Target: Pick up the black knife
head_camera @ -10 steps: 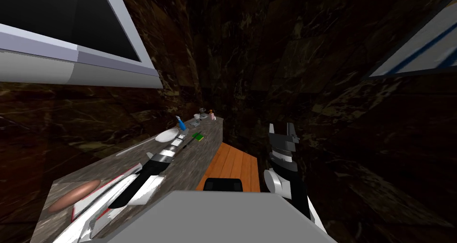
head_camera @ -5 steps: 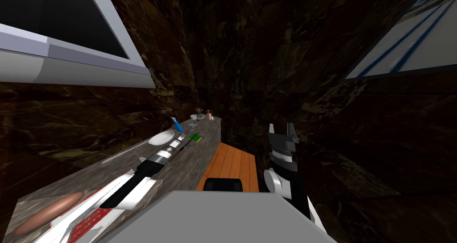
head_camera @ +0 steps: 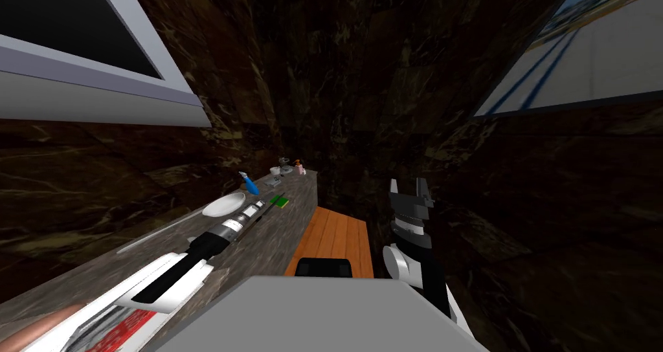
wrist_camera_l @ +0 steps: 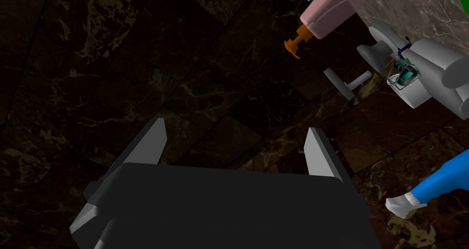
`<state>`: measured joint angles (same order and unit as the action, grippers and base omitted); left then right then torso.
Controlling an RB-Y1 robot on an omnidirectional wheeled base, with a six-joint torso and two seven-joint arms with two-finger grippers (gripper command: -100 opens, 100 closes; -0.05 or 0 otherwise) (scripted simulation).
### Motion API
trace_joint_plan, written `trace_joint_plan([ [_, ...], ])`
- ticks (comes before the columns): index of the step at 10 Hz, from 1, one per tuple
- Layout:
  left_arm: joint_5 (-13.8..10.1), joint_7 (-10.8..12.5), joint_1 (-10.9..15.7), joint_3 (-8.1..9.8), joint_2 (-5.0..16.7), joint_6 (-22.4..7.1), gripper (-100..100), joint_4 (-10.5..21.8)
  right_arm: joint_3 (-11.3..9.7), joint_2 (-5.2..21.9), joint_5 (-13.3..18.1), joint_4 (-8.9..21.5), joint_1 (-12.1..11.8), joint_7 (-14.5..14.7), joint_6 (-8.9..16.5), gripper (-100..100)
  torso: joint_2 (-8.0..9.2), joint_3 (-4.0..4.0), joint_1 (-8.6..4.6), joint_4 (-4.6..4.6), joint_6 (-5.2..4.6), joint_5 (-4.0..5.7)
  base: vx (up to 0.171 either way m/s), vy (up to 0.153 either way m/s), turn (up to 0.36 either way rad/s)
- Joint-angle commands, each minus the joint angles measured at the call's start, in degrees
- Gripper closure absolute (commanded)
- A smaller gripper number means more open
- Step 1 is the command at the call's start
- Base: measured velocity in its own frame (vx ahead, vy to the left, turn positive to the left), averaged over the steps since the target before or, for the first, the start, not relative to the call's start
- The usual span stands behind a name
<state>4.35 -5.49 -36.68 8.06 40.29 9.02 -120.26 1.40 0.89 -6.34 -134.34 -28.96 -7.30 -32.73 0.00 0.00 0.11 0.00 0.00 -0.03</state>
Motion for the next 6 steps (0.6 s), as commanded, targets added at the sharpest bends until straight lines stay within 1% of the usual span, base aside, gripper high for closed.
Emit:
trace_joint_plan([
  [1, 0.0, 0.2, -0.5, 0.24, 1.8, -0.4, -100, 0.5, 0.0, 0.0, 0.0, 0.0, 0.0, 0.0, 0.0, 0, 0.0, 0.0, 0.0, 0.0, 0.0, 0.0, -0.009, 0.023, -0.078],
  [2, 0.1, 0.4, -1.6, 0.43, 4.0, -1.4, -100, 1.2, 0.0, 0.0, 0.0, 0.0, 0.0, 0.0, 0.0, 0, 0.0, 0.0, 0.0, 0.0, 0.04, 0.0, -0.01, 0.02, -0.156],
  [3, 0.1, 0.4, -1.6, 0.43, 4.5, -1.4, -100, 1.2, 0.0, 0.0, 0.0, 0.0, 0.0, 0.0, 0.0, 0, 0.0, 0.0, 0.01, 0.0, 0.01, 0.0, -0.007, 0.022, -0.072],
  [4, 0.2, 0.6, -2.8, 0.57, 6.8, -2.4, -100, 1.8, 0.0, 0.0, 0.0, 0.0, 0.0, 0.0, 0.0, 0, -0.01, 0.0, 0.0, 0.0, 0.04, -0.01, -0.005, 0.022, -0.159],
  [5, 0.3, 0.8, -4.0, 0.66, 8.6, -3.4, -100, 2.3, 0.0, 0.0, 0.0, 0.0, 0.0, 0.0, 0.0, 0, -0.02, -0.01, 0.01, 0.0, 0.01, 0.0, -0.005, 0.034, -0.242],
  [6, 0.3, 0.8, -4.0, 0.66, 9.8, -3.4, -100, 2.3, 0.0, 0.0, 0.0, 0.0, 0.0, 0.0, 0.0, 0, -0.03, -0.01, 0.05, 0.0, 0.01, -0.01, -0.006, 0.035, -0.093],
])
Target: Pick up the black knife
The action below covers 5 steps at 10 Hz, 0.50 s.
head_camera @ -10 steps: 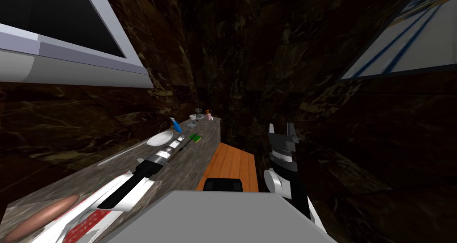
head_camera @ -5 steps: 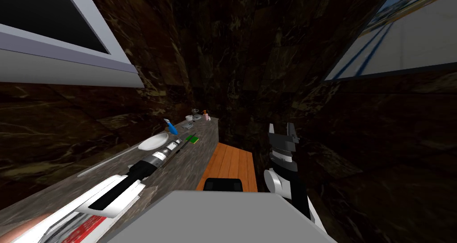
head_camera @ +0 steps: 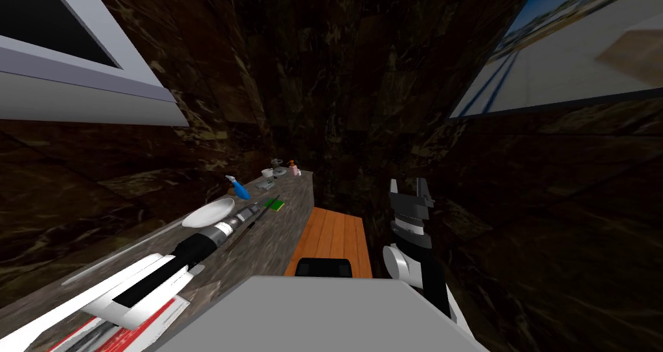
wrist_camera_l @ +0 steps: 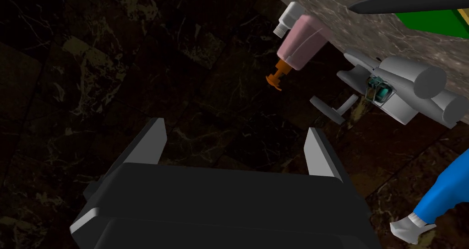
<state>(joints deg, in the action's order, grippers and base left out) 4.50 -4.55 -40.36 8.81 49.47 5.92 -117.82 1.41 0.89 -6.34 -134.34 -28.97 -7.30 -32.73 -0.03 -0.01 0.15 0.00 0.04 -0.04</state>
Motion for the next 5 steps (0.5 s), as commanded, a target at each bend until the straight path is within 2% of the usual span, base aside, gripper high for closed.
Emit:
trace_joint_plan([
  [1, 0.2, 0.1, -1.6, -0.06, 2.9, -1.3, -100, 0.4, 0.0, 0.0, 0.0, 0.0, 0.0, 0.0, 0.0, 0, 0.0, 0.0, 0.0, 0.0, 0.0, 0.0, -0.005, 0.029, -0.155],
  [2, 0.2, 0.3, -3.0, -0.08, 4.7, -2.3, -100, 0.9, 0.0, 0.0, 0.0, 0.0, 0.0, 0.0, 0.0, 0, -0.01, 0.0, -0.01, 0.0, -0.03, 0.01, -0.003, 0.036, -0.246],
  [3, 0.2, 0.3, -3.0, -0.08, 5.6, -2.3, -100, 0.9, 0.0, 0.0, 0.0, 0.0, 0.0, 0.0, 0.0, 0, -0.02, -0.01, 0.01, -0.01, -0.03, 0.0, -0.001, 0.031, -0.069],
  [4, 0.1, 0.5, -4.4, -0.15, 7.7, -3.2, -100, 1.4, 0.0, 0.0, 0.0, 0.0, 0.0, 0.0, 0.0, 0, -0.02, -0.01, -0.01, 0.0, 0.01, 0.0, 0.003, 0.024, -0.131],
  [5, 0.1, 0.5, -4.4, -0.15, 7.9, -3.2, -100, 1.4, 0.0, 0.0, 0.0, 0.0, 0.0, 0.0, 0.0, 0, -0.03, -0.02, -0.03, -0.01, -0.02, 0.01, 0.002, 0.021, -0.071],
])
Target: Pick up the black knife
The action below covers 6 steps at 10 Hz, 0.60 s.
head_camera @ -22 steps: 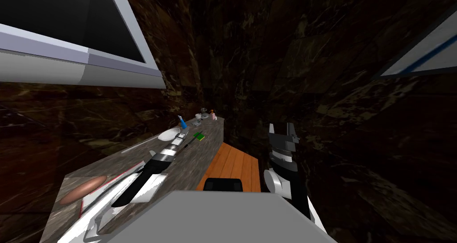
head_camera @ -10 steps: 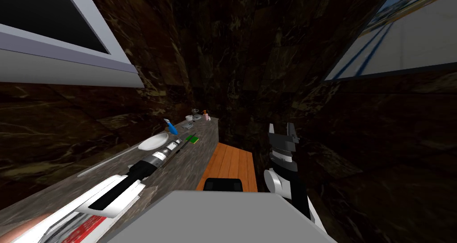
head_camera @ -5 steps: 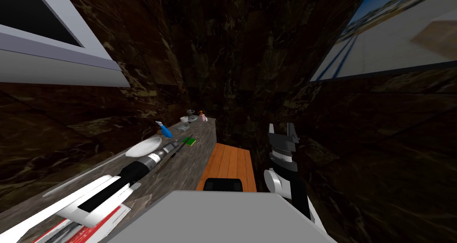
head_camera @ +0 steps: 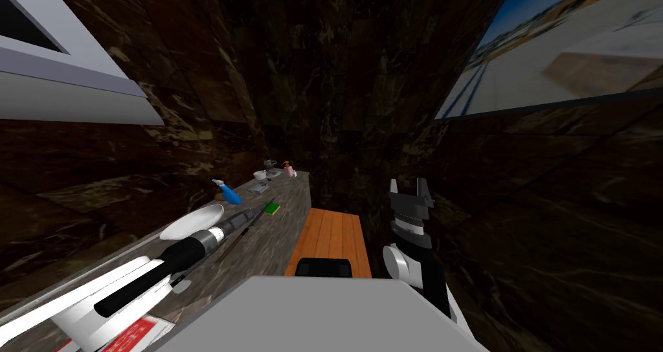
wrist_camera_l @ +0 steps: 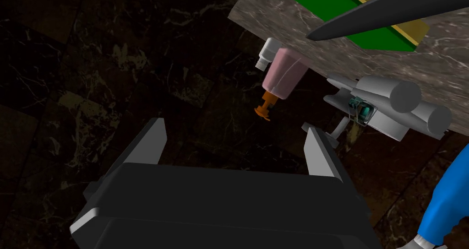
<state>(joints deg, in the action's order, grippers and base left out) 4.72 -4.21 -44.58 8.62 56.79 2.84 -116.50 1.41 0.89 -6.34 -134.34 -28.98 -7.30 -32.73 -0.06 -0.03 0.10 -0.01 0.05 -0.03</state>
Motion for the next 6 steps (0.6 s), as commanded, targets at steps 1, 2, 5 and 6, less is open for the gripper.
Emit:
trace_joint_plan([
  [1, -0.2, 0.3, -1.6, -0.09, 2.8, -1.2, -100, 0.5, 0.0, 0.0, 0.0, 0.0, 0.0, 0.0, 0.0, 0, 0.0, 0.0, 0.0, 0.0, 0.0, 0.0, 0.004, 0.023, -0.129],
  [2, -0.2, 0.5, -3.1, -0.26, 4.5, -2.1, -100, 0.8, 0.0, 0.0, 0.0, 0.0, 0.0, 0.0, 0.0, 0, -0.01, -0.01, 0.01, -0.01, -0.03, 0.0, 0.008, 0.031, -0.241],
  [5, -0.6, 1.1, -7.6, -0.98, 10.2, -4.9, -100, 1.6, 0.0, 0.0, 0.0, 0.0, 0.0, 0.0, 0.0, 0, -0.04, -0.03, 0.08, -0.01, -0.02, -0.02, 0.009, 0.04, -0.196],
  [6, -0.8, 1.3, -9.1, -1.26, 12.1, -5.7, -100, 1.8, 0.0, 0.0, 0.0, 0.0, 0.0, 0.0, 0.0, 0, -0.05, -0.03, 0.08, -0.01, -0.03, -0.02, 0.008, 0.042, -0.188],
])
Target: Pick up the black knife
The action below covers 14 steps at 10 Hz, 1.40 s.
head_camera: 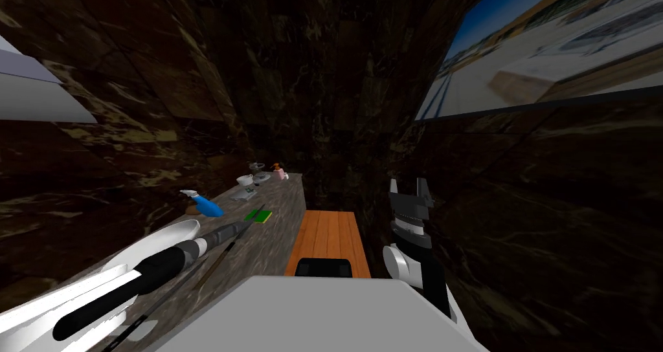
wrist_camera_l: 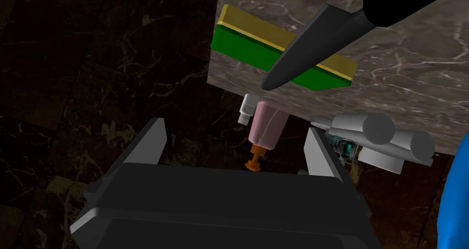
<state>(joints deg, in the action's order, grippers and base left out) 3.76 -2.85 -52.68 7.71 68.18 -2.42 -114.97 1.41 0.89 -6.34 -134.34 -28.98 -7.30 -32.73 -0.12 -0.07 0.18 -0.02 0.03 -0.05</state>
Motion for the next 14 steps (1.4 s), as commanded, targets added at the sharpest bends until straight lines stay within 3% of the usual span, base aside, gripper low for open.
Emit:
trace_joint_plan([
  [1, 0.0, 0.1, -2.4, -0.65, 2.6, -1.3, -100, 0.4, 0.0, 0.0, 0.0, 0.0, 0.0, 0.0, 0.0, 0, 0.0, 0.0, 0.0, 0.0, 0.0, 0.0, 0.009, 0.035, -0.171],
  [5, -0.5, 0.6, -7.7, -1.73, 8.6, -4.2, -100, 0.5, 0.0, 0.0, 0.0, 0.0, 0.0, 0.0, 0.0, 0, 0.0, 0.0, -0.08, 0.0, 0.01, 0.01, 0.007, 0.024, -0.158],
  [10, -0.9, 1.1, -12.4, -2.65, 14.4, -6.8, -100, 0.4, 0.0, 0.0, 0.0, 0.0, 0.0, 0.0, 0.0, 0, 0.02, 0.01, -0.14, 0.01, 0.03, 0.03, -0.001, 0.011, -0.118],
  [12, -0.8, 1.1, -11.8, -3.27, 14.3, -7.0, -100, 0.5, 0.0, 0.0, 0.0, 0.0, 0.0, 0.0, 0.0, 0, 0.04, 0.03, -0.15, 0.02, 0.05, 0.03, -0.002, 0.004, -0.032],
  [13, -0.8, 1.1, -11.8, -3.26, 14.3, -7.0, 0, 0.5, 0.0, 0.0, 0.0, 0.0, 0.0, 0.0, 0.0, 0, 0.04, 0.03, -0.17, 0.02, 0.05, 0.03, 0.0, 0.0, 0.0],
  [14, -1.6, 1.0, -9.2, -5.46, 14.9, -5.9, -100, 2.6, 0.0, 0.0, 0.0, 0.0, 0.0, 0.0, 0.0, 0, 0.04, 0.03, -0.18, 0.02, 0.05, 0.03, -0.005, -0.02, 0.005],
])
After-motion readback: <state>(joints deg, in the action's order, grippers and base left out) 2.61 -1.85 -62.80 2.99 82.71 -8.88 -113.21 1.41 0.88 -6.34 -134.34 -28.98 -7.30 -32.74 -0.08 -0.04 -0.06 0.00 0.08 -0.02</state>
